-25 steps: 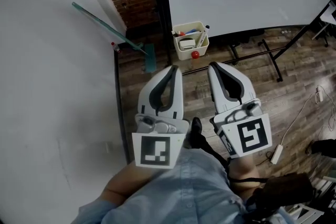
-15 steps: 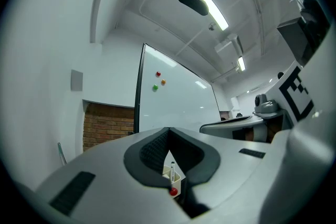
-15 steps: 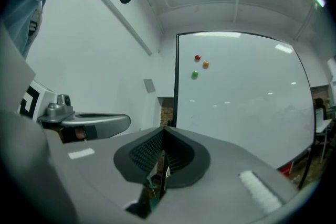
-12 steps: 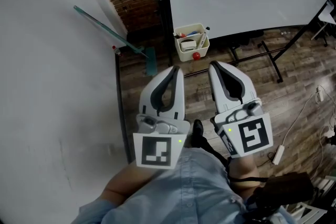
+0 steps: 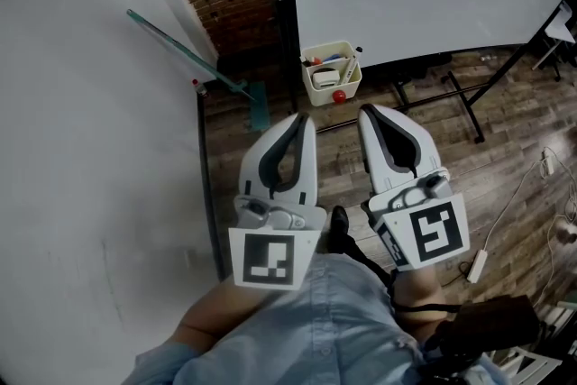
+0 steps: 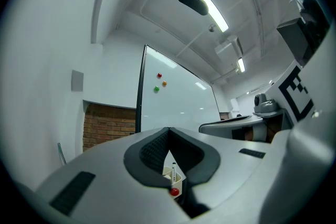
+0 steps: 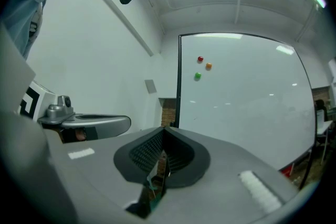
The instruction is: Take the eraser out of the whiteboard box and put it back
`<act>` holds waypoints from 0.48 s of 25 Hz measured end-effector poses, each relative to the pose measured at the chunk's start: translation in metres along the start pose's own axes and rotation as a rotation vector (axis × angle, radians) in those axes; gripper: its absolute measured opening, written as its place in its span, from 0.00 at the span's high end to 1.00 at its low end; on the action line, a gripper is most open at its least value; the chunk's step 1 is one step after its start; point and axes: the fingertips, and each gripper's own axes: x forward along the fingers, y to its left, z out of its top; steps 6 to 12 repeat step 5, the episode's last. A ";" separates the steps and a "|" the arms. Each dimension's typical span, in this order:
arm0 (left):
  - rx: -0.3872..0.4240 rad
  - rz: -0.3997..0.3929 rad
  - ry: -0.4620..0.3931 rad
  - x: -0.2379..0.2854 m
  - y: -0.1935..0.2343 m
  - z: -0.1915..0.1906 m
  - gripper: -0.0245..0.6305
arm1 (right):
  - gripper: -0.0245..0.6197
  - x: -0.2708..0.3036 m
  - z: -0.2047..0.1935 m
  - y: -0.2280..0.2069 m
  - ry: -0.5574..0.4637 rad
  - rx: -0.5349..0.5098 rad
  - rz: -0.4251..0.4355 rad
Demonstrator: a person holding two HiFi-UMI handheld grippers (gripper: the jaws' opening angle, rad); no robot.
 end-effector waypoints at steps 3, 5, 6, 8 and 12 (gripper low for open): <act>-0.003 0.003 -0.005 -0.002 0.002 0.001 0.96 | 0.96 0.000 0.000 0.002 0.002 0.004 -0.004; -0.002 0.004 -0.006 -0.003 0.003 0.001 0.96 | 0.96 0.000 0.001 0.003 0.001 0.007 -0.007; -0.002 0.004 -0.006 -0.003 0.003 0.001 0.96 | 0.96 0.000 0.001 0.003 0.001 0.007 -0.007; -0.002 0.004 -0.006 -0.003 0.003 0.001 0.96 | 0.96 0.000 0.001 0.003 0.001 0.007 -0.007; -0.002 0.004 -0.006 -0.003 0.003 0.001 0.96 | 0.96 0.000 0.001 0.003 0.001 0.007 -0.007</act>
